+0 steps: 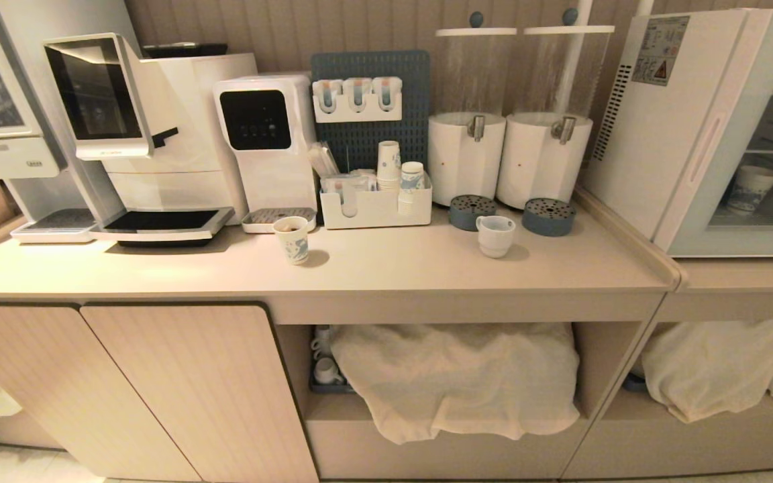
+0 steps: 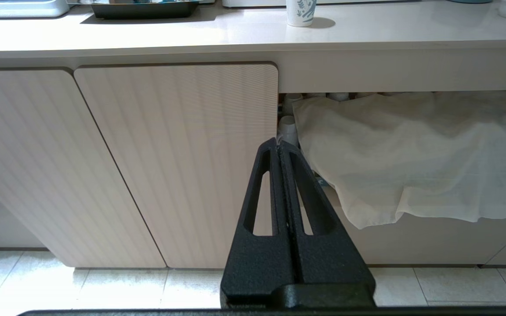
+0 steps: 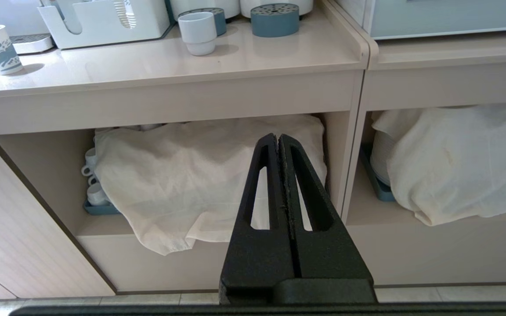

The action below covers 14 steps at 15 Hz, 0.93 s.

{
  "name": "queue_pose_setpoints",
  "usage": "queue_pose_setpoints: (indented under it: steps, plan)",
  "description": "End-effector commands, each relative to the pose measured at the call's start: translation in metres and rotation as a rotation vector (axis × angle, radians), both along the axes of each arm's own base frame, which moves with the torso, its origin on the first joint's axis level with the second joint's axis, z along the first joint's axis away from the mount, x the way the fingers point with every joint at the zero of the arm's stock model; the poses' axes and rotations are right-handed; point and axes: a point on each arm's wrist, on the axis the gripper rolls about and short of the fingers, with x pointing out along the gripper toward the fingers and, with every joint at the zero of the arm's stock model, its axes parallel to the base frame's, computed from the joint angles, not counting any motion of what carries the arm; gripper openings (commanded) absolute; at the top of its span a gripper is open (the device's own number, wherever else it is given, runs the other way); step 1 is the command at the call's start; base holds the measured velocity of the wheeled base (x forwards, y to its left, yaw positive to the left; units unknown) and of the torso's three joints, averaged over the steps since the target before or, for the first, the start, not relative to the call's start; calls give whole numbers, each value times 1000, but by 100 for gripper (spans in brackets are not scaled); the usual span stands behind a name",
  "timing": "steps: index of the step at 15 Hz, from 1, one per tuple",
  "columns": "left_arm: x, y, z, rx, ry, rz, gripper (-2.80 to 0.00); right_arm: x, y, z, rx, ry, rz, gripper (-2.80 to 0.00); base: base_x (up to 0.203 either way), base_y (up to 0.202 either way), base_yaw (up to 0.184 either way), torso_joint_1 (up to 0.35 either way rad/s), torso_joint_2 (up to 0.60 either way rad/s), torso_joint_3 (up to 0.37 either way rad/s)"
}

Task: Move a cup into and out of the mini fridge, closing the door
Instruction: Open the freezer door

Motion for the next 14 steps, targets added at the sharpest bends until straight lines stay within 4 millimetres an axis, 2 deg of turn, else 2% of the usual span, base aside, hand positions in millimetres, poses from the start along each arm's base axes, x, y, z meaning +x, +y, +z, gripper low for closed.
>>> queue_pose_setpoints:
  steps: [1,14]
  plan:
    - [0,0,0,0,0,0,-280,1,0,-4,0,16,0,-280,0,0,0,0,0,0]
    - [0,0,0,3,0,0,-280,1,0,-4,0,14,0,-280,0,0,0,0,0,0]
